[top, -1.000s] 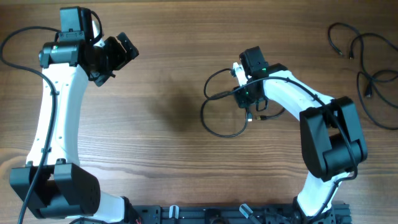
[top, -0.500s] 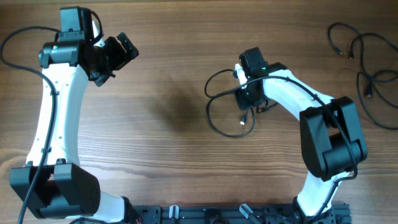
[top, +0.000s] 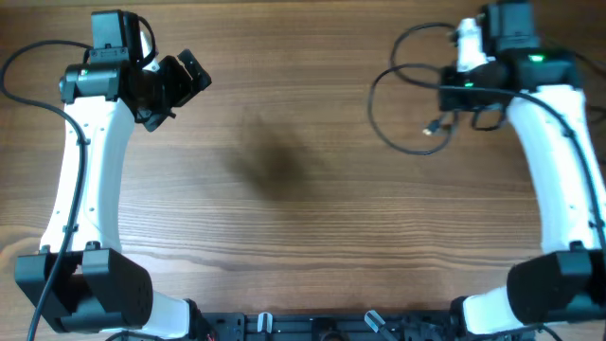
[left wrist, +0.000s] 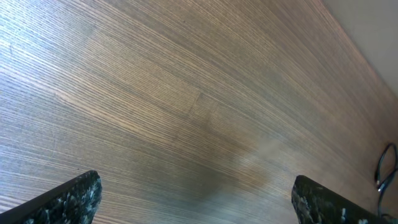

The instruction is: Untangle cables

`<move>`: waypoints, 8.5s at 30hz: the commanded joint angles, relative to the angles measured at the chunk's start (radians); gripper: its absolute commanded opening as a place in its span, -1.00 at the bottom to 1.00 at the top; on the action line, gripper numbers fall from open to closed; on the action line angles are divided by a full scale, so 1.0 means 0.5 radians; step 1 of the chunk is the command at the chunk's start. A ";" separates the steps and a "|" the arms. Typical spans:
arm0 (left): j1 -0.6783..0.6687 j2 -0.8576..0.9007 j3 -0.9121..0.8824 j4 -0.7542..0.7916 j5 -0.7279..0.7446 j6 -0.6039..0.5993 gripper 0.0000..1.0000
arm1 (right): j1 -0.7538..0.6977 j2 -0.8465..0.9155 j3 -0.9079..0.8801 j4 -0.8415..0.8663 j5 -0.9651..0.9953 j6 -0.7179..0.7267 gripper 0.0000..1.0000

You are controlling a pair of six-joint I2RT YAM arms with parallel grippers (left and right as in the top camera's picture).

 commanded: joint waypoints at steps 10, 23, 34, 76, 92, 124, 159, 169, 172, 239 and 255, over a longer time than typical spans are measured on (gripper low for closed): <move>0.005 0.011 0.005 0.000 -0.012 0.032 1.00 | -0.935 -0.324 0.043 -0.017 -0.341 0.091 -0.92; 0.005 0.011 0.005 0.000 -0.012 0.032 1.00 | -1.717 -0.360 0.043 0.146 -0.439 0.529 -0.92; 0.005 0.011 0.005 0.000 -0.012 0.032 1.00 | -1.821 -0.164 -0.084 0.237 0.202 0.846 -0.91; 0.005 0.011 0.005 0.000 -0.012 0.031 1.00 | -0.334 -0.882 0.039 -0.246 -0.700 0.027 0.99; 0.005 0.011 0.005 0.000 -0.012 0.031 1.00 | -0.333 -0.880 -0.021 -0.130 -0.644 -0.092 0.99; 0.005 0.011 0.005 0.000 -0.012 0.031 1.00 | -0.046 -3.282 -3.106 2.351 -0.211 -0.137 0.99; 0.005 0.011 0.005 0.000 -0.012 0.032 1.00 | -0.046 -3.324 -3.261 2.267 -0.232 -0.077 0.99; 0.003 -0.156 0.005 -0.001 -0.030 0.033 1.00 | -0.047 -3.324 -3.261 2.267 -0.232 -0.077 0.99; 0.003 -0.277 0.002 0.000 -0.050 0.032 1.00 | -0.047 -3.324 -3.261 2.267 -0.232 -0.077 1.00; -0.130 -3.323 -3.109 1.828 -0.273 0.951 1.00 | -0.047 -3.324 -3.261 2.267 -0.232 -0.077 0.99; -0.130 -3.323 -3.109 1.829 -0.273 0.951 1.00 | -0.047 -3.324 -3.261 2.267 -0.232 -0.077 0.99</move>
